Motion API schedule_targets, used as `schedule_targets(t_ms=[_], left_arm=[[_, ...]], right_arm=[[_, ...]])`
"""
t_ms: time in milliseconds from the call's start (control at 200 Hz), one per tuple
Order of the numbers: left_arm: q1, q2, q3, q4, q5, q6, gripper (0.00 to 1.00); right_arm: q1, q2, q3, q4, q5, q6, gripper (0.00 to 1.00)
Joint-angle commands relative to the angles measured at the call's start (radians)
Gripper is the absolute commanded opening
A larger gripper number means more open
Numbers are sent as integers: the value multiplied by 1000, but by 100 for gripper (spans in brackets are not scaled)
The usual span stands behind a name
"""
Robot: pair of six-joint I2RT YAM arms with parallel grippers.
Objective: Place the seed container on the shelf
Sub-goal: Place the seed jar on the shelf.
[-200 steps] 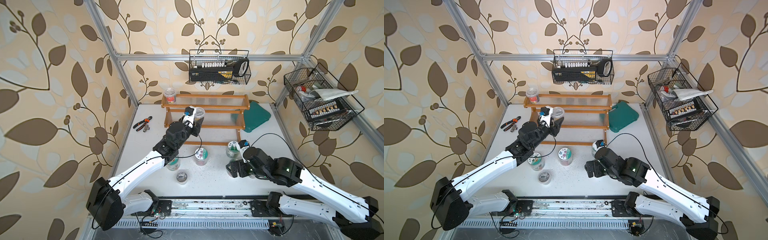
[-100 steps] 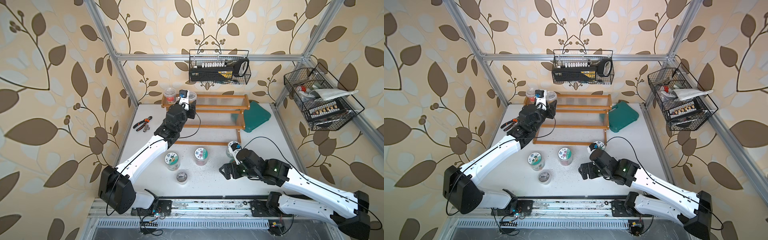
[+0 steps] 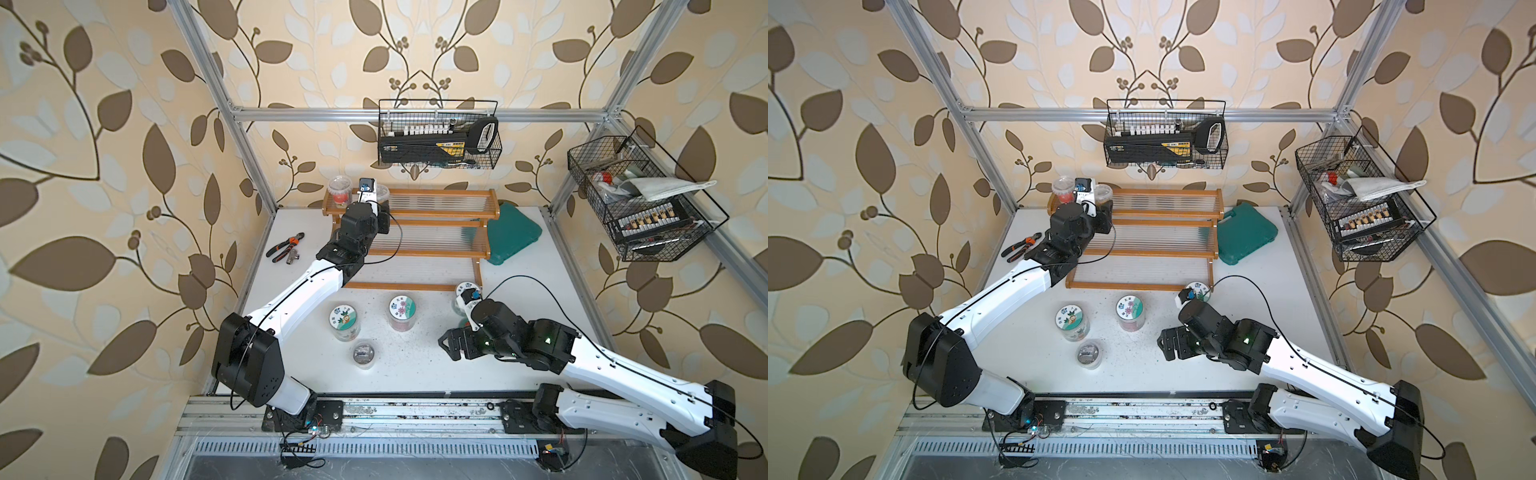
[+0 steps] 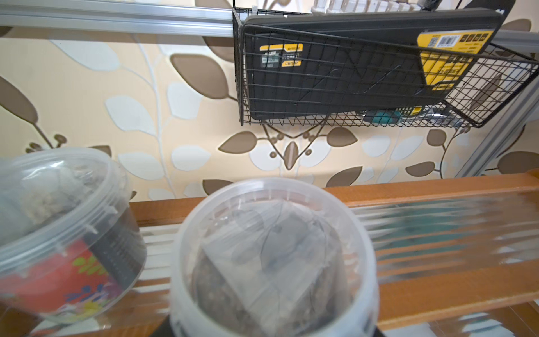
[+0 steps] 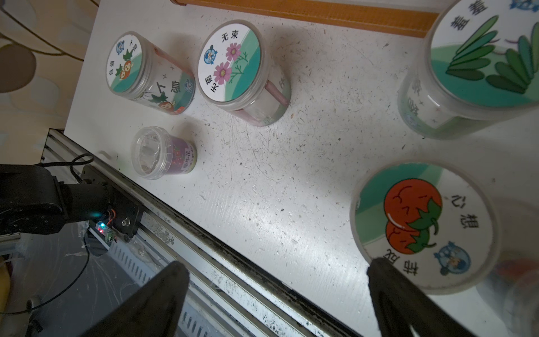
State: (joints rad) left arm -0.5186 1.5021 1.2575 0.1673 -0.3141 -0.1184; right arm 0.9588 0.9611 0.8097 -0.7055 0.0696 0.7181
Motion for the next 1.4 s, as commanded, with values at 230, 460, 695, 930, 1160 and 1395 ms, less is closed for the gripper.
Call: schedule_targets(t_ms=[230, 460, 695, 930, 1160, 1395], left_arm=[[27, 44, 90, -41, -30, -13, 55], [30, 82, 149, -109, -9, -10, 72], [29, 66, 158, -131, 2, -30, 85], [30, 32, 159, -188, 32, -29, 88], [29, -18, 150, -248, 60, -38, 90], [30, -78, 152, -329, 79, -41, 91]], right_arm=[[-2, 10, -17, 8, -3, 15, 98], [-3, 12, -21, 5, 2, 17, 98], [-3, 26, -32, 14, 2, 19, 99], [-3, 32, -34, 18, -1, 19, 99], [-5, 43, -37, 25, -5, 18, 99], [-4, 51, -37, 26, -11, 15, 99]])
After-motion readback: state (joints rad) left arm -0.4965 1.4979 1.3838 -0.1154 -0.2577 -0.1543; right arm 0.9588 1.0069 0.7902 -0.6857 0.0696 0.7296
